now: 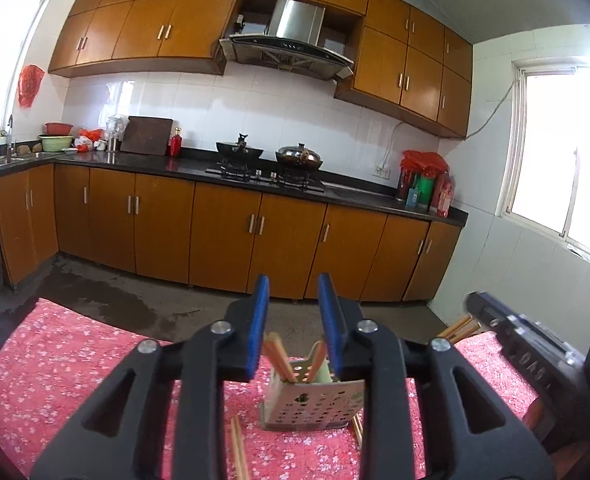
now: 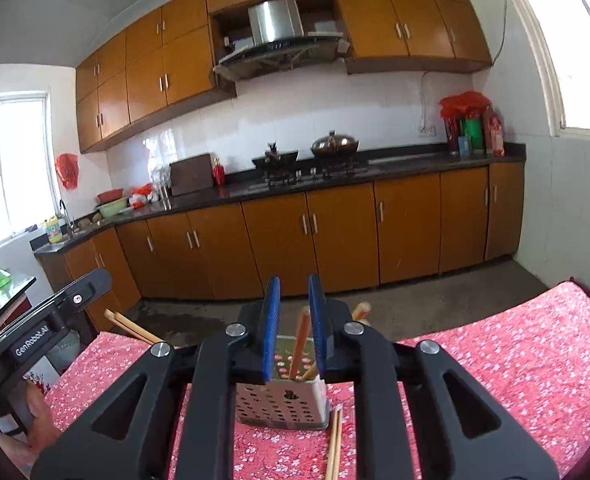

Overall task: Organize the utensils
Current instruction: 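Lower both open tools back to the chopsticks on the table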

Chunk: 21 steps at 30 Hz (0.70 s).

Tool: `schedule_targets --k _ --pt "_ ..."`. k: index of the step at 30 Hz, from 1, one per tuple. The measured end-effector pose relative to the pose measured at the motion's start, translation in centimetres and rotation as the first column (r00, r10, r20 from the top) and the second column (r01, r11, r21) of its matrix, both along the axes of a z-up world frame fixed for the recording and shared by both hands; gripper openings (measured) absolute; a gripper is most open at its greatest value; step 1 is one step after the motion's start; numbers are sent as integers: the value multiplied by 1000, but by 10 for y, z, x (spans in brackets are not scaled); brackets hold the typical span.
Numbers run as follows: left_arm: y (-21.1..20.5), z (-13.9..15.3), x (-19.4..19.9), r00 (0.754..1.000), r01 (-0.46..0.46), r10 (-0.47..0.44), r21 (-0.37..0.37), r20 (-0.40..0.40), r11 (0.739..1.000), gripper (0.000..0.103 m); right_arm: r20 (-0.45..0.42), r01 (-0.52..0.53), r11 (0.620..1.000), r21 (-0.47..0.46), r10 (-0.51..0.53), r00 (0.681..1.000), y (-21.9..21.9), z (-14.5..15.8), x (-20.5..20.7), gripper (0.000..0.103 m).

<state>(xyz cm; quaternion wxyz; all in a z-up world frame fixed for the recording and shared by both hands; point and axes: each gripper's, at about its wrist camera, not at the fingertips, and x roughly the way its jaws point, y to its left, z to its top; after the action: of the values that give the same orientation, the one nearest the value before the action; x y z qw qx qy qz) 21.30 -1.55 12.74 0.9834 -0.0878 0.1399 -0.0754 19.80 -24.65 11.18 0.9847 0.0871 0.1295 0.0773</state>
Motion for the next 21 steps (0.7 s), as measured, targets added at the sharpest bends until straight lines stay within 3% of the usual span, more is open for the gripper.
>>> schedule_targets --k 5,8,10,13,17,21 --pt "38 -4 -35 998 -60 60 3 -8 998 33 -22 74 997 4 -74 997 -31 -8 -24 16" --pt "63 -23 -49 993 -107 107 11 -52 994 34 -144 111 994 1 -109 984 -52 -40 -25 16" --pt "74 -41 -53 987 -122 124 28 -98 992 34 -281 82 997 5 -77 957 -58 -78 -18 16" --pt "81 -84 -51 964 -114 126 66 -233 991 34 -456 9 999 35 8 890 -53 -134 -12 16" --pt "70 -139 -49 916 -34 61 74 -397 997 34 -564 -84 994 70 109 819 -29 -183 -15 16" --pt "55 -174 -55 879 33 -3 54 -477 998 34 -599 -134 991 9 112 793 -6 -203 -18 16"
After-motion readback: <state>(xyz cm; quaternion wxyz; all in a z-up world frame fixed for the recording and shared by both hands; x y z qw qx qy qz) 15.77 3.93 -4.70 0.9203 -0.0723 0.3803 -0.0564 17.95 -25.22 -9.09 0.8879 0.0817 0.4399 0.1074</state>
